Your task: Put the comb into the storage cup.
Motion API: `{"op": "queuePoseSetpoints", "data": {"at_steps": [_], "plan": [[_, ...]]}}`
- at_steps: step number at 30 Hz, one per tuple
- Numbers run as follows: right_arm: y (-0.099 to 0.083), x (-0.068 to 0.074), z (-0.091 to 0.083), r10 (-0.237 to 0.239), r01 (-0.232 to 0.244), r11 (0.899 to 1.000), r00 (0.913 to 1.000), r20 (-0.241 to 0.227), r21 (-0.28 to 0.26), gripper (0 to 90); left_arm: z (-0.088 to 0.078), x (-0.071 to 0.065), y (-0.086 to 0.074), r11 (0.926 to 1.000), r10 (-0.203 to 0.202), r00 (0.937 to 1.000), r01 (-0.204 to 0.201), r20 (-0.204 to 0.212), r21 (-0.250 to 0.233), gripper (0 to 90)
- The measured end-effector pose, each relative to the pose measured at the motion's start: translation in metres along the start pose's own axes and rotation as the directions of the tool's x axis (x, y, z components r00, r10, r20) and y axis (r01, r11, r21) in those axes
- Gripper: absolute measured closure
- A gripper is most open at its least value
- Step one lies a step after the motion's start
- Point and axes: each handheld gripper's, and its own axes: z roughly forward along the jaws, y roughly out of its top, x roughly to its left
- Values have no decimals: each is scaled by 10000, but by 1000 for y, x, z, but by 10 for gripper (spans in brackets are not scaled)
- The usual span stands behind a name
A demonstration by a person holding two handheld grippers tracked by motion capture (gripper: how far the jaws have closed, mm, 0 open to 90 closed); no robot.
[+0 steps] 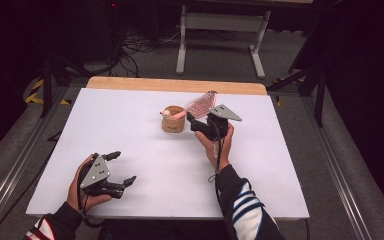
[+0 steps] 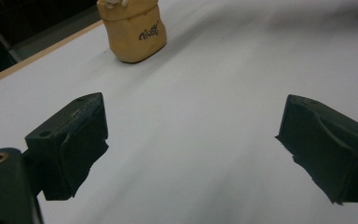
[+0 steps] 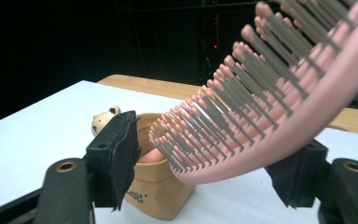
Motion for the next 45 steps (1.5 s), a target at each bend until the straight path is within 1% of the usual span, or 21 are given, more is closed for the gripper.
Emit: {"op": "queuePoseSetpoints", "data": {"at_steps": [6,15,23,34,42,45], "plan": [[2,0,-5,-34,36,9999,9999,164,-121,299,0,0,0,10000,30,10000,-30,3,41,89],[6,-3,-10,-149,153,9997,9997,197,-208,302,0,0,0,10000,30,10000,-30,1,67,89],[7,-7,-15,-107,116,9995,9996,278,-306,297,0,0,0,10000,30,10000,-30,2,65,89],[8,-8,-18,-171,184,9993,9992,366,-331,278,0,0,0,10000,27,10000,-27,15,70,89],[9,-6,-21,-323,338,9986,9988,364,-403,268,1,0,0,10000,42,10000,-42,18,76,89],[8,-6,-22,-308,319,9988,9991,285,-372,252,1,0,0,10000,42,10000,-42,22,80,89]]}}
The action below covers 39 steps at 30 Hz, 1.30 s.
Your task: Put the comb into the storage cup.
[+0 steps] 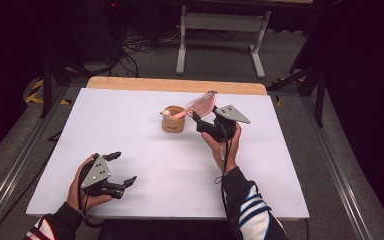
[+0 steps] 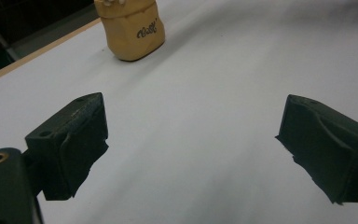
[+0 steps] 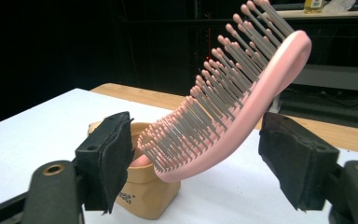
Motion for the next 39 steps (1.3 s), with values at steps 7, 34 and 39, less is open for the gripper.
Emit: {"op": "queuePoseSetpoints", "data": {"at_steps": [7,34,39], "plan": [[-1,1,-2,-51,51,10000,10000,68,11,232,0,0,0,10000,6,10000,-6,-3,7,89],[-9,12,-19,-867,866,9962,9961,-153,-66,175,1,0,-1,10000,-66,10000,66,21,18,89],[-13,12,-22,-938,937,9956,9953,-245,-30,170,2,0,-1,10000,-63,10000,63,19,32,89]]}}
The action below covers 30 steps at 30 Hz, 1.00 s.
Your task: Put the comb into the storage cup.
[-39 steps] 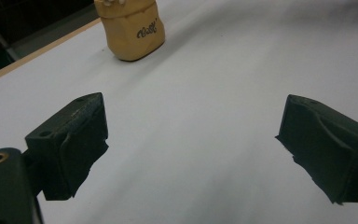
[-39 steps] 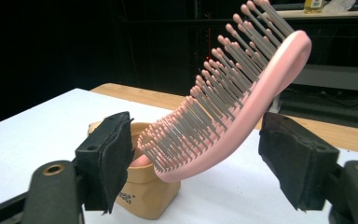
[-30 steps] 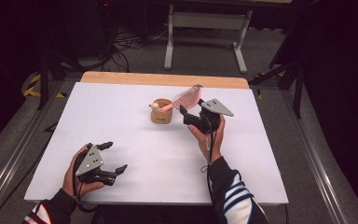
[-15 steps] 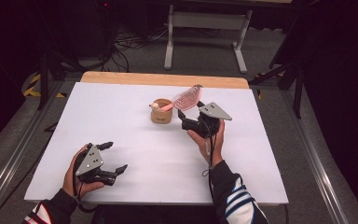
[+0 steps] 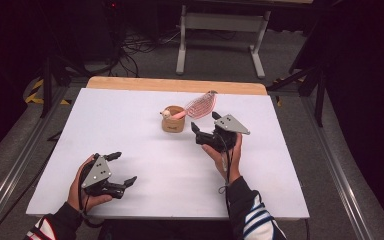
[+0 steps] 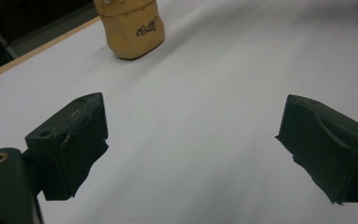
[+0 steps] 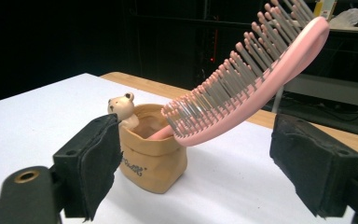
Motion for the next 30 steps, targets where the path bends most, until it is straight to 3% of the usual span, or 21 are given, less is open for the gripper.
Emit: {"op": "queuePoseSetpoints", "data": {"at_steps": [13,24,30], "plan": [[4,11,-13,-765,759,9967,9969,-181,-290,152,-2,1,1,10000,20,10000,-20,-45,-43,89],[7,19,-24,-1195,1164,9917,9911,-581,-546,114,-3,1,1,10000,38,10000,-39,-69,-82,89],[9,23,-27,-1414,1377,9885,9882,-583,-631,106,-4,2,1,9999,22,10000,-22,-84,-101,89]]}}
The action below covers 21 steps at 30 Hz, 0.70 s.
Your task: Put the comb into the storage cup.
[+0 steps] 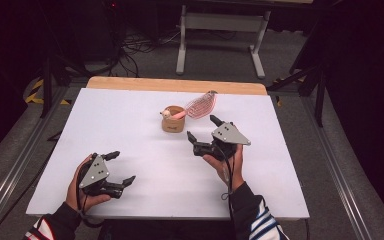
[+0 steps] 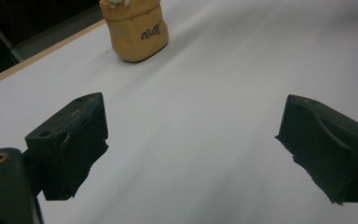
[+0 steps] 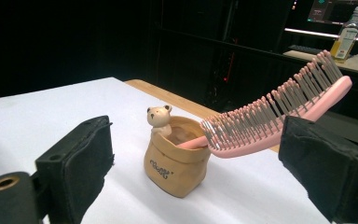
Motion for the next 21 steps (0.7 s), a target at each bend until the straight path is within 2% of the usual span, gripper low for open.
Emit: {"op": "queuePoseSetpoints", "data": {"at_steps": [21], "plan": [[0,5,-20,-616,614,9981,9979,196,65,101,-1,-1,1,10000,61,10000,-61,-8,-6,89]]}}
